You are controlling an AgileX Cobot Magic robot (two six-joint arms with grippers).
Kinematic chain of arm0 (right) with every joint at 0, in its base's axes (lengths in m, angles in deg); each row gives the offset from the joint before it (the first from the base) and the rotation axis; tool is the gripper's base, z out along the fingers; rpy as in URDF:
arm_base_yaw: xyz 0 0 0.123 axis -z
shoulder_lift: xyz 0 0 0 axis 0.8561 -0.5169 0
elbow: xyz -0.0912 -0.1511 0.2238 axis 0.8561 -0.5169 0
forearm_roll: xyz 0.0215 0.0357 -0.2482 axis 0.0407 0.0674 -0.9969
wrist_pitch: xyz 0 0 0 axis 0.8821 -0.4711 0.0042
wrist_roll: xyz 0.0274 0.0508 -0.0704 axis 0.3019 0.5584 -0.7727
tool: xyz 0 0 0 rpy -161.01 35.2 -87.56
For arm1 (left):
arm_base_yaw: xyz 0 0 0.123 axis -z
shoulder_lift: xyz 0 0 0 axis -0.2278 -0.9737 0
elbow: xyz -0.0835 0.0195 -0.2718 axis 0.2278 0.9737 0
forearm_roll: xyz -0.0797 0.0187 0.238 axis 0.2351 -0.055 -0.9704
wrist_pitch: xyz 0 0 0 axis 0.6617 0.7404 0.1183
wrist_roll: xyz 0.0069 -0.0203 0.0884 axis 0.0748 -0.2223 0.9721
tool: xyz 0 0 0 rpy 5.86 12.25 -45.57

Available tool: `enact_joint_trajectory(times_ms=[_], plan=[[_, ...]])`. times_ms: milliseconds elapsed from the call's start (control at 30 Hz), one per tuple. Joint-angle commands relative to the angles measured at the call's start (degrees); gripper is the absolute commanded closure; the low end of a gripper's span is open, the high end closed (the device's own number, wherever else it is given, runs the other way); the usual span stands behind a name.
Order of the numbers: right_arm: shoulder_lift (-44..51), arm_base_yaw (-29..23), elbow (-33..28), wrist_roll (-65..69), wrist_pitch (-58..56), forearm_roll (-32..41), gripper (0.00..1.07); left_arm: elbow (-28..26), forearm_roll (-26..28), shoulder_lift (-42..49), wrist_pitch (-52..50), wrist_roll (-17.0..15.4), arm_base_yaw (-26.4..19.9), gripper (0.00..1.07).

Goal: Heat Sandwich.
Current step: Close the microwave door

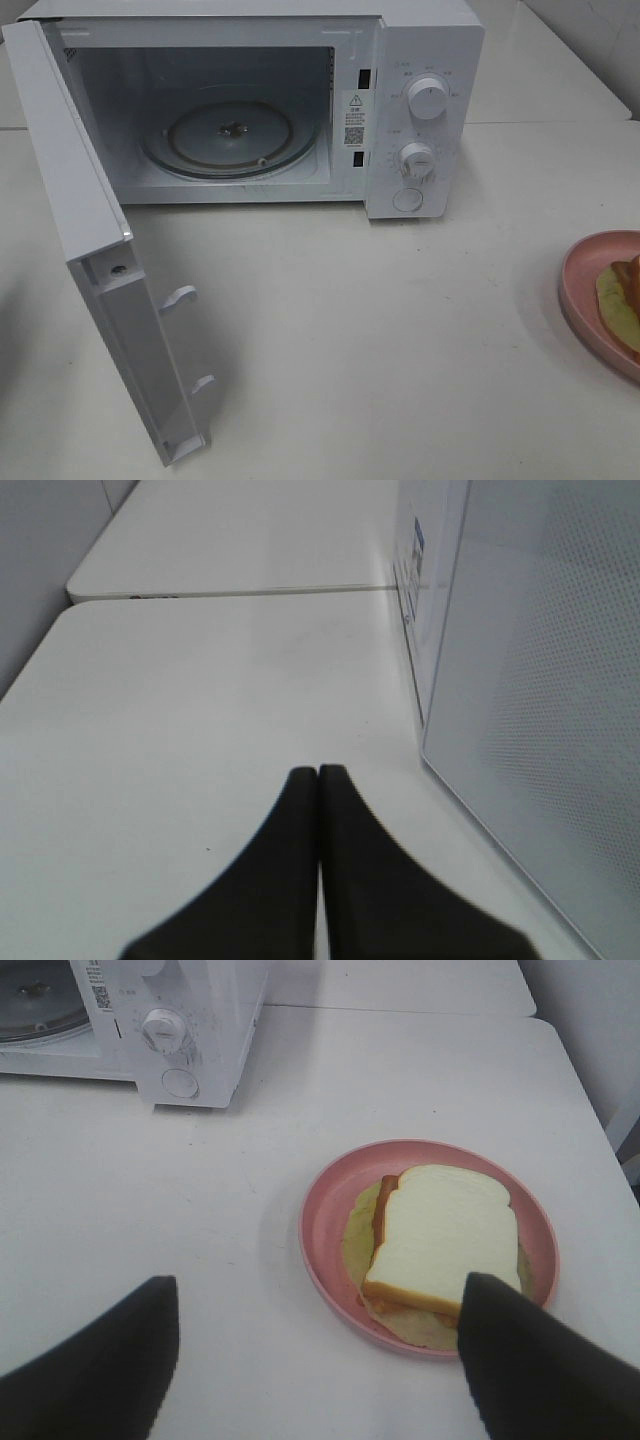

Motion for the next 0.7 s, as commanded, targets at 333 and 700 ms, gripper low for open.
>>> enact_joint_trajectory(times_ms=[333, 700], plan=[[1.49, 0.46, -0.11, -0.11, 0.29, -0.06, 0.32, -3.72, -6.36, -8.02, -6.53, -2.75, 5.5, 1.07], [1.49, 0.46, -0.11, -0.11, 0.29, -0.06, 0.32, -7.33, -7.45, -15.53, -11.06, -2.75, 13.58, 1.07]])
